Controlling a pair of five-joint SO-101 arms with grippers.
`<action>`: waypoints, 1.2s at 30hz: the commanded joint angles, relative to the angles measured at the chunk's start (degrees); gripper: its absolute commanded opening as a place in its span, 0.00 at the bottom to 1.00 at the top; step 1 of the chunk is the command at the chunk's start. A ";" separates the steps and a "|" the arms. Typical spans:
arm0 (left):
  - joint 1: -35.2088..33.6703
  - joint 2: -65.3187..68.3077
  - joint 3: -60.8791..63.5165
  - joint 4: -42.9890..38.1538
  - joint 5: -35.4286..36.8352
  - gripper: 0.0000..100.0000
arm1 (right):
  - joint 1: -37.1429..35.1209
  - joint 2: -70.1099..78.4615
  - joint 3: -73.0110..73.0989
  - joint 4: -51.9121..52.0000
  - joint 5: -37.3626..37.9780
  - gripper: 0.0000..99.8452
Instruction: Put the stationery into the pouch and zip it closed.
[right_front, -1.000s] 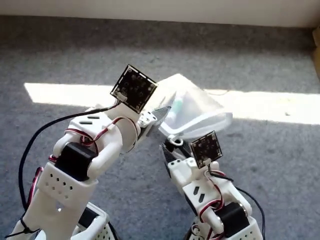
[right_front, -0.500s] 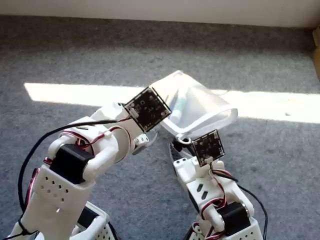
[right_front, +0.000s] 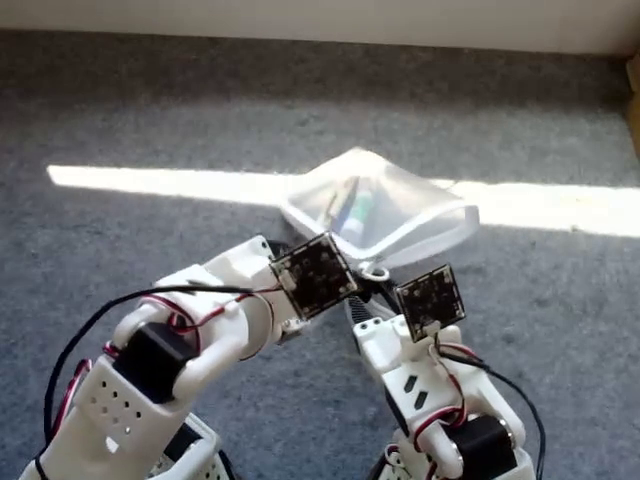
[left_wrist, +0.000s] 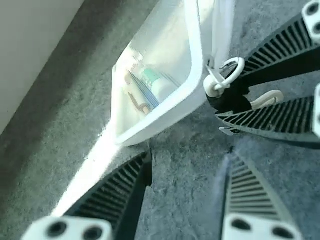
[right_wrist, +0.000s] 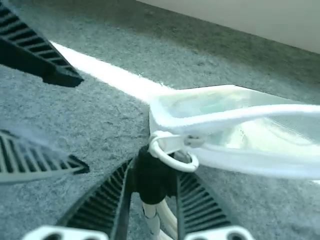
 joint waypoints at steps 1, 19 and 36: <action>0.75 -8.22 7.16 -8.44 0.79 0.24 | 0.40 -0.66 -5.58 -0.04 0.35 0.01; 2.24 -13.41 23.25 -28.92 1.93 0.24 | 0.04 -0.66 -7.52 0.66 0.26 0.01; 7.34 -13.41 25.98 -33.85 2.11 0.23 | -7.60 -0.57 -14.55 9.71 0.79 0.01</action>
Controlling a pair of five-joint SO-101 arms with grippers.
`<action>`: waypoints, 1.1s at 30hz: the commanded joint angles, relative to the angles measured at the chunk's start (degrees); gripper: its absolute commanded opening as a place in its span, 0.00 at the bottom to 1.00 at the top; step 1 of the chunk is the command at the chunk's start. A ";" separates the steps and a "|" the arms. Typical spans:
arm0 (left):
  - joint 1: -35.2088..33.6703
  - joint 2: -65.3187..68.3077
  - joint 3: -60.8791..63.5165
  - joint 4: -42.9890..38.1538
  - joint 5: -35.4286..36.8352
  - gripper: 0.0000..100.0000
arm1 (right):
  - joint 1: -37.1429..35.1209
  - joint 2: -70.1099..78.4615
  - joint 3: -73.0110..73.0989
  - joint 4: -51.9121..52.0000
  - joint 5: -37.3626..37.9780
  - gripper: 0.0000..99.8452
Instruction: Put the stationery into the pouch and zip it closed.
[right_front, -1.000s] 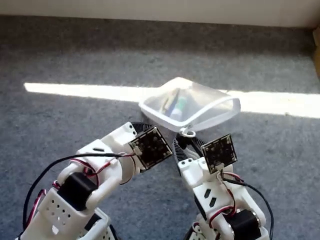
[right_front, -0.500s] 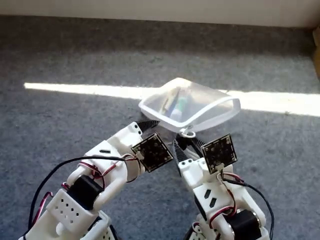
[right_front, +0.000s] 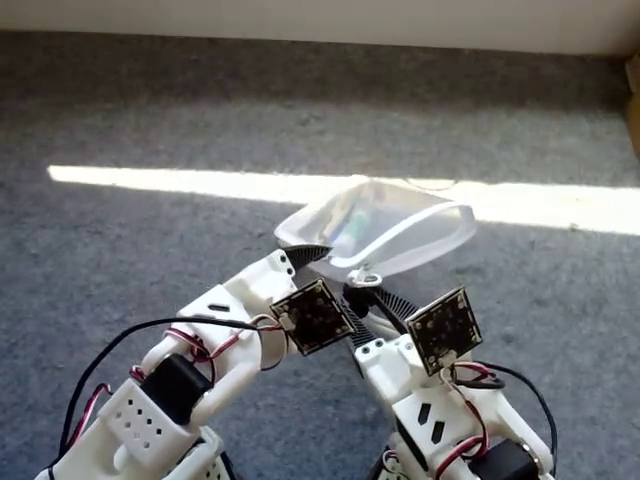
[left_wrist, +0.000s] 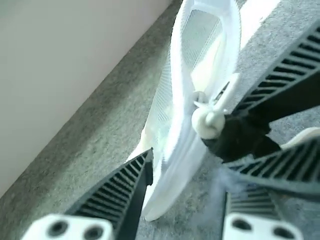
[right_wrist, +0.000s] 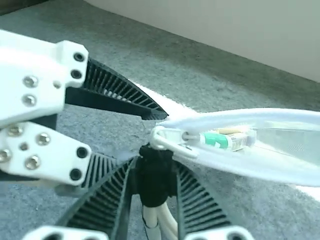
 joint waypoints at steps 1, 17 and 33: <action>2.07 -0.92 1.80 -4.75 1.23 0.23 | -1.27 -0.04 -3.82 1.01 0.79 0.01; 4.26 -1.54 7.96 -12.92 2.55 0.01 | 0.66 -0.13 -3.82 0.48 0.62 0.01; -1.27 -1.54 7.43 -9.41 2.73 0.01 | 16.40 -0.13 -3.38 -8.84 -4.48 0.01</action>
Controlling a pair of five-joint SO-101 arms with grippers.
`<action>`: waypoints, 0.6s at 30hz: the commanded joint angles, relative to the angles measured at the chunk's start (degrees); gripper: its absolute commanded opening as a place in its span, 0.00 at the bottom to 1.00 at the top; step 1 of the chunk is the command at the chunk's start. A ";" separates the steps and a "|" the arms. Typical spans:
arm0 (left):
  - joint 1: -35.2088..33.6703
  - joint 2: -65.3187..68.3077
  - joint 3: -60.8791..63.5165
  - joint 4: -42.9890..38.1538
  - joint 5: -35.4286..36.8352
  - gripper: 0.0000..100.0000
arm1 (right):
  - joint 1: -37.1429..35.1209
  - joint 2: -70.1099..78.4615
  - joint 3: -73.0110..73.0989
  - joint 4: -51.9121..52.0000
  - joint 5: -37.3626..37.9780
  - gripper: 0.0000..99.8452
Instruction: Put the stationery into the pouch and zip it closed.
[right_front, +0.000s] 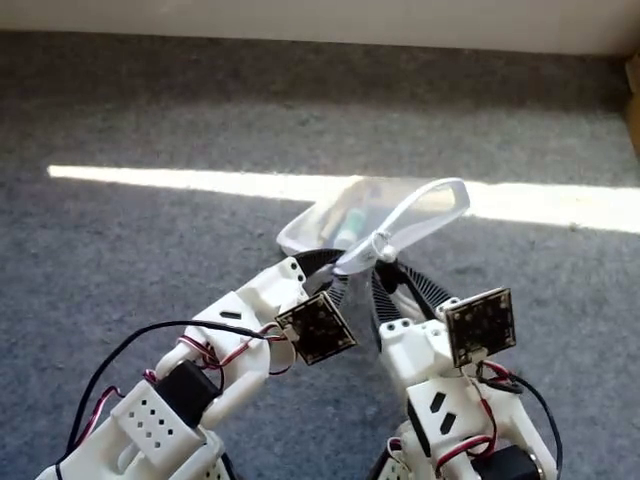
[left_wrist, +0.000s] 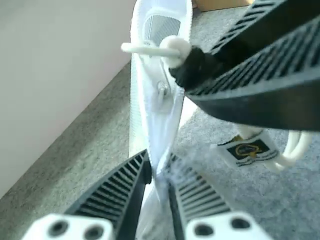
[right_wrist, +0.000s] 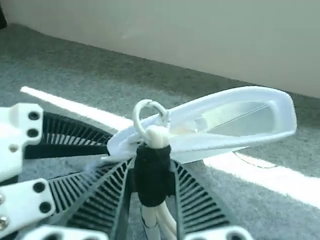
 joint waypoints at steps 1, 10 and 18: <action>-1.63 -0.66 -1.01 3.08 0.53 0.01 | 3.91 0.04 -3.03 -4.70 -2.55 0.01; -3.12 -0.66 -1.71 5.19 0.62 0.01 | 9.89 0.13 0.75 -12.70 -2.64 0.01; -5.23 -0.66 -2.15 5.27 0.79 0.01 | 18.86 0.31 5.93 -20.35 -2.55 0.01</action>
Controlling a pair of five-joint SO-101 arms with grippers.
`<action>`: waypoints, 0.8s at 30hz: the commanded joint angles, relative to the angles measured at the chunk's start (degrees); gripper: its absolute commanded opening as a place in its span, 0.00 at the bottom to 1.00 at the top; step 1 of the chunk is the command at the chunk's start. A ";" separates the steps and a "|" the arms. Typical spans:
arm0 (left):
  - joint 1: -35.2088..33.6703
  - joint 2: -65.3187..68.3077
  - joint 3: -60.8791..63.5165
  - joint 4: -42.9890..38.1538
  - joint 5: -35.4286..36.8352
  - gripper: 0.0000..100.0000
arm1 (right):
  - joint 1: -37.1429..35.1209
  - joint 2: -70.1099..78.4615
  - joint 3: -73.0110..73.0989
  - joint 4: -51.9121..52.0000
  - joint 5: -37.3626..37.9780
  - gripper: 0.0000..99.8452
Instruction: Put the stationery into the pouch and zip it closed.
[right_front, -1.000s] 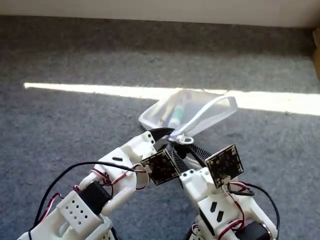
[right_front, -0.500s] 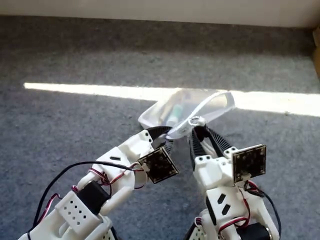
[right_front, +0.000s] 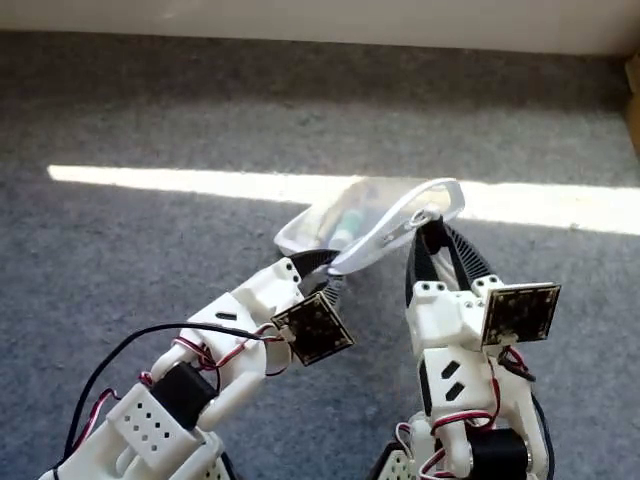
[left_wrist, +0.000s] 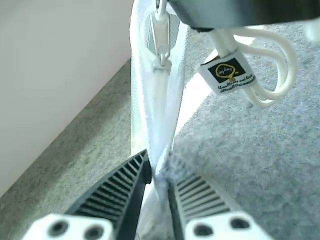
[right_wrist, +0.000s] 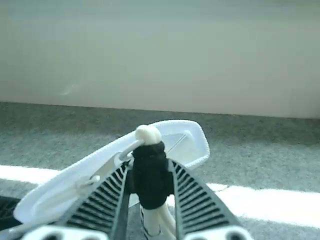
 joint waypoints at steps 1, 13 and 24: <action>-2.33 0.13 -1.80 1.49 0.88 0.01 | 4.00 -0.40 0.04 -4.26 -0.44 0.01; -2.51 -4.53 -1.36 4.13 0.88 0.01 | 13.32 -0.22 1.98 -8.92 -0.18 0.01; -3.65 -25.54 1.63 14.42 0.88 0.01 | 21.14 -0.22 8.13 -17.45 0.79 0.01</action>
